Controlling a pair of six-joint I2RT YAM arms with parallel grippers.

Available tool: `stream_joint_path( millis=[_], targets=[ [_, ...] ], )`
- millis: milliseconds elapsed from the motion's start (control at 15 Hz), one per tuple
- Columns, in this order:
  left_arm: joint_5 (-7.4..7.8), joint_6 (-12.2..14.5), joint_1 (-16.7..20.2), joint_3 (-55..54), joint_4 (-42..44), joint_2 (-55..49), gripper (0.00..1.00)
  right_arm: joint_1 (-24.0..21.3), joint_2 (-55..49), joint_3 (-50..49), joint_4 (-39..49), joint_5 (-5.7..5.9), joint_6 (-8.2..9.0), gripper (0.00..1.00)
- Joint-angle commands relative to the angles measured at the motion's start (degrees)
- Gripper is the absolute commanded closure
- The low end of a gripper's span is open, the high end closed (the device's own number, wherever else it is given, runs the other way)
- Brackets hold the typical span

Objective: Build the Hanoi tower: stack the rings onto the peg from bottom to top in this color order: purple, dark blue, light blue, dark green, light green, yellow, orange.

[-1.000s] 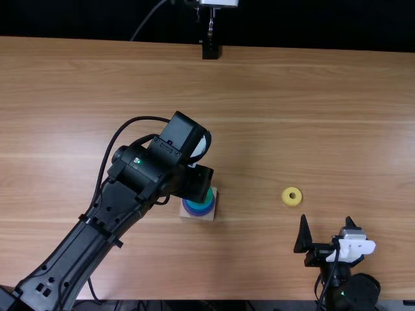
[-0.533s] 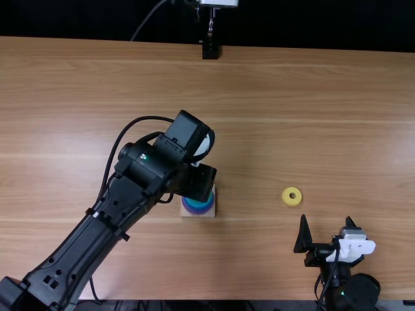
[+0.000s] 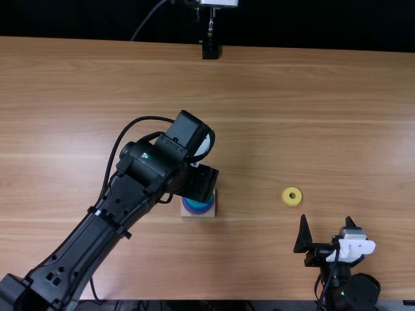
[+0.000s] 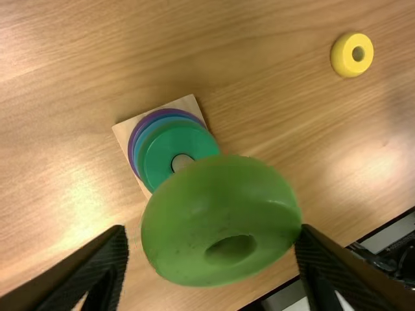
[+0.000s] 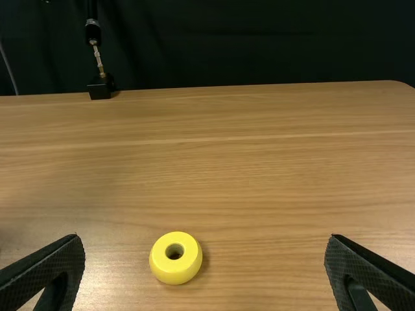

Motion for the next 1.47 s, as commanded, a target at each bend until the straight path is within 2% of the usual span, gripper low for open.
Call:
stream_joint_path(
  millis=[0,200,533,733,800,867,933,1000,1400],
  targets=[
    [-0.18,0.1,0.0,1.7,-0.1,1.3,0.00,-0.7,-0.7,-3.5,-3.8,0.00,-0.20,0.00],
    [-0.08,0.0,0.1,2.2,-0.2,1.1,0.00,-0.7,-0.7,-3.4,-3.8,0.00,-0.20,0.00],
    [-0.08,-0.1,0.6,9.4,-1.3,0.4,0.00,-0.7,-0.7,-3.4,-3.8,0.00,-0.20,0.00],
    [-0.08,-0.2,0.8,9.4,-5.8,-1.4,0.02,-0.7,-0.7,-3.5,-3.8,0.00,-0.20,0.00],
    [-0.50,-0.1,0.9,9.4,-7.4,-2.0,0.24,-0.7,-0.7,-3.5,-3.8,0.00,-0.20,0.00],
    [-0.61,0.1,0.9,9.3,-7.7,-2.6,0.56,-0.7,-0.7,-3.5,-3.8,0.00,-0.20,0.00],
    [-0.61,0.0,1.0,9.2,-7.6,-3.5,0.83,-0.7,-0.7,-3.5,-3.8,0.00,-0.20,0.00],
    [-0.61,0.0,1.1,9.0,-7.4,-4.2,0.98,-0.7,-0.7,-3.4,-3.8,0.00,-0.20,0.00],
    [-1.03,-0.1,1.0,6.7,-6.2,-5.0,1.00,-0.7,-0.7,-3.5,-3.8,0.00,-0.20,0.00]
  ],
)
